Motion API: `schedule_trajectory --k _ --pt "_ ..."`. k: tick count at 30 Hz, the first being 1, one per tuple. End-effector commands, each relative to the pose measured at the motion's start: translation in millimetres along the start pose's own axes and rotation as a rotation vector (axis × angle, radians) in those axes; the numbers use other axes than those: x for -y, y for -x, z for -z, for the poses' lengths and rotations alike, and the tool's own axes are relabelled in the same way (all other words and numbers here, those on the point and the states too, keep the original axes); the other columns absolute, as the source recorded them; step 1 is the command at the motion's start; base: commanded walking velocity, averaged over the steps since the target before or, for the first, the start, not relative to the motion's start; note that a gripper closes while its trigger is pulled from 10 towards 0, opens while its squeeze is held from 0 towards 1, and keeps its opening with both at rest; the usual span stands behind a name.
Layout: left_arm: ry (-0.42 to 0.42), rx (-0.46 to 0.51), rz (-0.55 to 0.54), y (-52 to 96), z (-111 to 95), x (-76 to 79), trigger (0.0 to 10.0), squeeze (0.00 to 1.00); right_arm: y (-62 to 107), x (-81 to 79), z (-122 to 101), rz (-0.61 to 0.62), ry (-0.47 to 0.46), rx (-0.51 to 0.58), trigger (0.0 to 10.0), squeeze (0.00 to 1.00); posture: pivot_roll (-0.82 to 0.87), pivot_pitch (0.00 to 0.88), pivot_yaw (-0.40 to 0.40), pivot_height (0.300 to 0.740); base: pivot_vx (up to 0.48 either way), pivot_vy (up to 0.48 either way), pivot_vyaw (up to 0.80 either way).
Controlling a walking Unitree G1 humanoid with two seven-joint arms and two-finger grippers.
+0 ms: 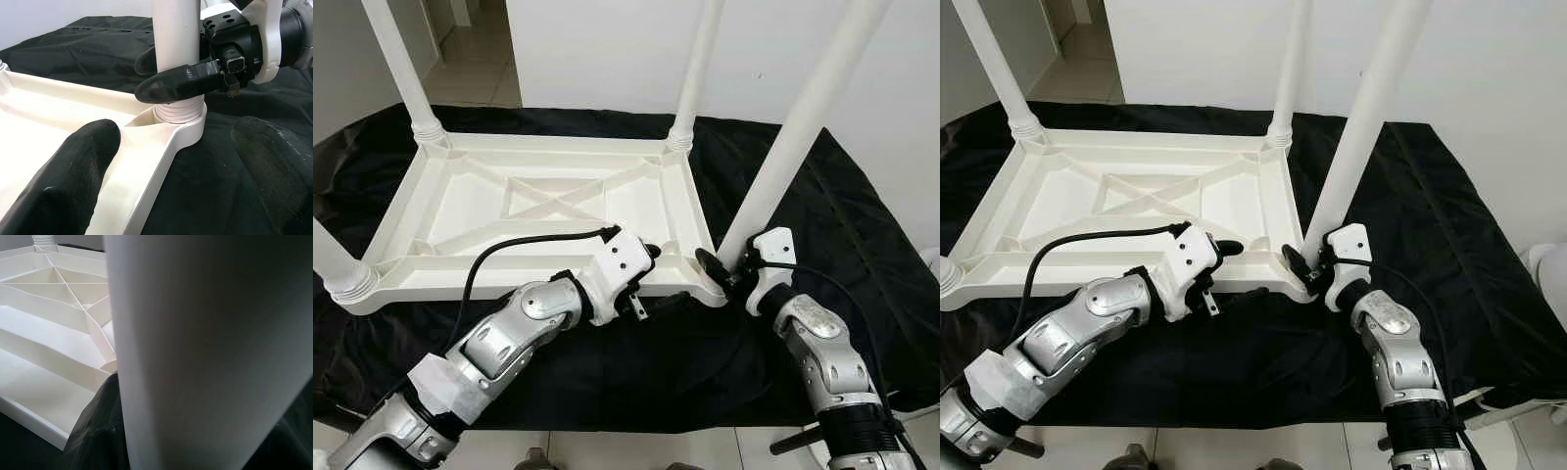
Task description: Building children table
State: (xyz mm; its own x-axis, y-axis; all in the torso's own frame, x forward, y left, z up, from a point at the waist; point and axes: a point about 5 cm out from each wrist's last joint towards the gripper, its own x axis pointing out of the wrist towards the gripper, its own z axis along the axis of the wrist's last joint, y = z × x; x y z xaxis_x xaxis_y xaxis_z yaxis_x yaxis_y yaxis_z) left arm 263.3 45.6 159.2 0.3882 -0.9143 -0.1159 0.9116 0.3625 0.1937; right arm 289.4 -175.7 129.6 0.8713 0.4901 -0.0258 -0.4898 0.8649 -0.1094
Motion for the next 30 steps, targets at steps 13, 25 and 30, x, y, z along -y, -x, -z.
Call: schedule_trajectory --k 13,25,30 --pt "0.009 -0.001 0.24 0.6 -1 13.9 10.0 0.0 5.0 -2.9 5 0.206 -0.045 -0.019 10.0 0.0 0.05 0.034 -0.037 0.74 0.0 0.0 0.0" --pt "0.018 0.006 0.229 -0.8 -2 9.9 10.0 0.0 -2.1 -30.2 6 0.639 -0.18 -0.075 10.0 0.0 0.03 0.031 -0.039 0.74 0.0 0.0 0.0" --pt "0.021 0.012 0.215 -2.3 -3 7.2 10.0 0.0 -11.9 -51.5 5 0.669 -0.273 -0.071 10.0 0.0 0.03 0.026 -0.041 0.74 0.0 0.0 0.0"
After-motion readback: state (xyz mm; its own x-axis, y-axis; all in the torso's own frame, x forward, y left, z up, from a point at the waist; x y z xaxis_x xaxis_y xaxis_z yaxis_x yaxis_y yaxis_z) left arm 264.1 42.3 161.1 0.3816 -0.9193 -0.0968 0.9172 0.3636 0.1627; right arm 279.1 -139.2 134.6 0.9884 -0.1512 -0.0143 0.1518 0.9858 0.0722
